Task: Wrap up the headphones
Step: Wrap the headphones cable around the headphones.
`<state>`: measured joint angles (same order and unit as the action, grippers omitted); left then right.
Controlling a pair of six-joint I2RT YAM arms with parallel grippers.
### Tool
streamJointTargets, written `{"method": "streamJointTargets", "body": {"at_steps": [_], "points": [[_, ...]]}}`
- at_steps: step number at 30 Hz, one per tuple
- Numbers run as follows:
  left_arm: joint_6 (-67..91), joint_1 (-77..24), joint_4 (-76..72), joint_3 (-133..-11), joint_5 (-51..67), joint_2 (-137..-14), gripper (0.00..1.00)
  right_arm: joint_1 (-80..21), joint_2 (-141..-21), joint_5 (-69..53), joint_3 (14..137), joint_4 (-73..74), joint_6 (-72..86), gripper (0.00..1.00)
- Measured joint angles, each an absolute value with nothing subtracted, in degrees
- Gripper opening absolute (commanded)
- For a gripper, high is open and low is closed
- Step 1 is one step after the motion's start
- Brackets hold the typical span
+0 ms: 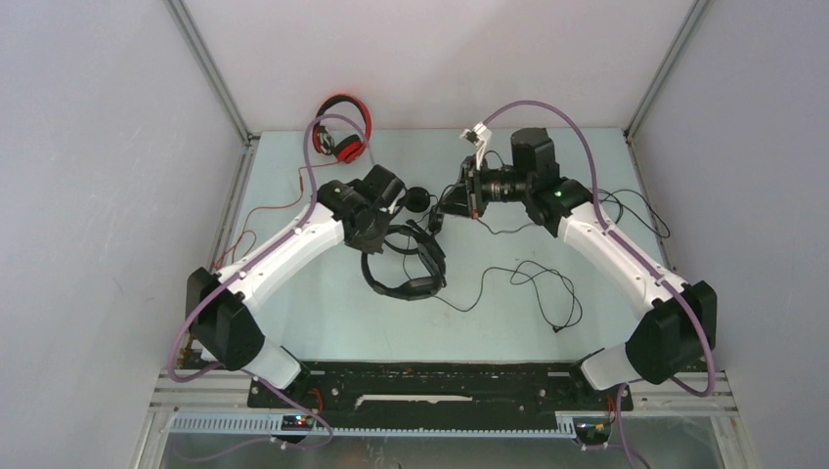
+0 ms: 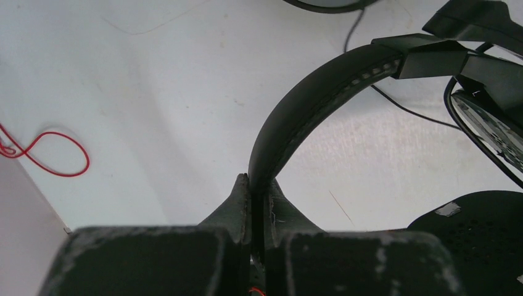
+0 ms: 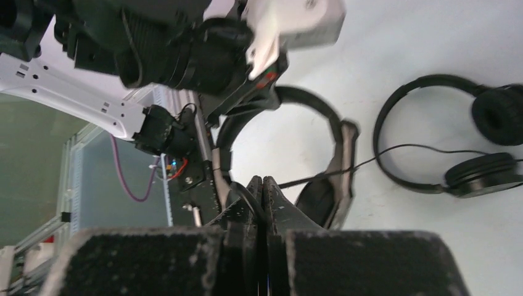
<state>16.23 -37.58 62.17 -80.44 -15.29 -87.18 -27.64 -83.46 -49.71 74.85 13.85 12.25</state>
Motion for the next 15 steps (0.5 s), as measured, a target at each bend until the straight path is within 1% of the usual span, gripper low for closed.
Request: {"method": "streamJointTargets", "body": {"at_steps": [9,15], "points": [[20.4,-32.7,60.3,-80.5,-19.3,-87.2,0.0,-33.6,-83.2,-44.1,75.0,17.4,19.5,0.0],[23.5,-29.5,56.9,-80.5,-20.8,-87.0,0.0,-37.4,-83.2,-43.1,75.7,15.2,25.1,0.0]]}}
